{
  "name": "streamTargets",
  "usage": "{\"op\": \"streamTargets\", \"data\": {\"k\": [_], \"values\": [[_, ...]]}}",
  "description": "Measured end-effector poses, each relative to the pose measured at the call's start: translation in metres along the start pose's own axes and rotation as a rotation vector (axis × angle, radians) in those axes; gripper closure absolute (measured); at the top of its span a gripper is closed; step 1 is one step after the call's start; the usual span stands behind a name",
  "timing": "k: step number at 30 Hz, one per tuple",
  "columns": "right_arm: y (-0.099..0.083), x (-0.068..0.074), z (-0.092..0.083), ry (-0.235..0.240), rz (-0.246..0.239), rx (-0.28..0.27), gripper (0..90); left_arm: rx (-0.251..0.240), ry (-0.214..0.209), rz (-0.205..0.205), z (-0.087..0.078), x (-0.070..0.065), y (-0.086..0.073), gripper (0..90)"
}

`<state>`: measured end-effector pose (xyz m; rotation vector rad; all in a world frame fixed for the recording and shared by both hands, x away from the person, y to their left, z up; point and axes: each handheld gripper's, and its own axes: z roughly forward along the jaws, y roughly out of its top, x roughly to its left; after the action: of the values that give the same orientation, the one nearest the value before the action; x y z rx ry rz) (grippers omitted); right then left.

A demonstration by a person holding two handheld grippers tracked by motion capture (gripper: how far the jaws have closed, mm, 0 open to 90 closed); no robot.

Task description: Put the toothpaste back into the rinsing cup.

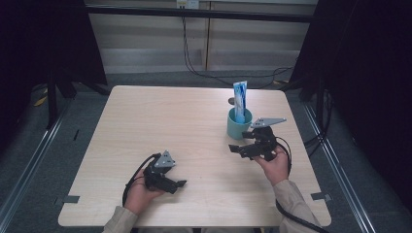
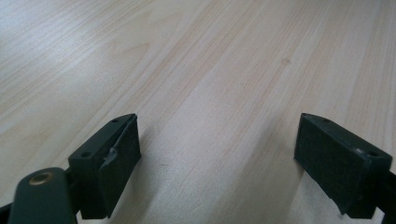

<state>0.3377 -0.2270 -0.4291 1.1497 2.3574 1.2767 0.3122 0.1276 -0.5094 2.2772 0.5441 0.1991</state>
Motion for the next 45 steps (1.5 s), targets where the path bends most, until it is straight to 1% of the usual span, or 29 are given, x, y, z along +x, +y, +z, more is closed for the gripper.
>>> {"op": "streamTargets", "data": {"k": [4,6,7,9,14,22,26,30,32,34,36,39,41,43,45], "values": [[-0.008,0.000,0.000,-0.005,-0.002,0.011,17.3,0.000,0.002,0.000,0.000,0.000,0.000,14.0],[-0.012,-0.001,0.000,0.004,0.004,0.010,17.3,0.000,0.002,0.000,0.000,0.000,0.000,14.0],[-0.013,0.000,0.000,0.000,0.002,0.012,17.3,0.000,0.000,0.000,0.000,0.000,0.000,14.0],[-0.017,0.000,0.001,0.013,0.000,0.013,17.3,0.000,0.002,0.000,0.000,0.000,0.000,14.0],[-0.027,0.002,0.004,0.019,-0.001,0.019,17.3,0.000,0.000,0.000,0.000,0.000,0.000,14.0],[-0.041,0.003,0.010,0.013,0.005,0.033,17.3,0.000,0.000,0.000,0.000,0.000,0.000,14.0],[-0.049,0.004,0.013,0.008,0.003,0.048,17.3,-0.002,0.000,-0.003,0.000,0.000,0.000,14.0],[-0.058,0.004,0.017,0.005,0.011,0.064,17.4,0.000,0.000,0.000,0.000,0.000,0.000,14.0],[-0.062,0.004,0.019,0.001,0.006,0.074,17.5,0.000,0.000,0.000,0.000,0.000,0.000,14.0],[-0.065,0.004,0.020,-0.016,0.000,0.077,18.2,-0.002,0.000,-0.002,0.000,0.000,0.000,14.0],[-0.067,0.005,0.021,-0.011,-0.002,0.075,18.2,0.000,0.000,0.000,0.000,0.000,0.000,14.0],[-0.070,0.006,0.023,-0.019,-0.030,0.085,18.6,-0.002,0.001,-0.003,0.000,0.000,0.000,14.0],[-0.072,0.006,0.024,-0.016,-0.029,0.089,18.6,-0.002,0.002,-0.002,0.000,0.000,0.000,14.0],[-0.073,0.007,0.025,-0.026,-0.044,0.094,18.6,-0.002,0.002,-0.002,0.000,0.000,0.000,14.0],[-0.074,0.008,0.026,-0.026,-0.045,0.095,18.6,-0.002,0.002,-0.002,0.000,0.000,0.000,14.0]]}}
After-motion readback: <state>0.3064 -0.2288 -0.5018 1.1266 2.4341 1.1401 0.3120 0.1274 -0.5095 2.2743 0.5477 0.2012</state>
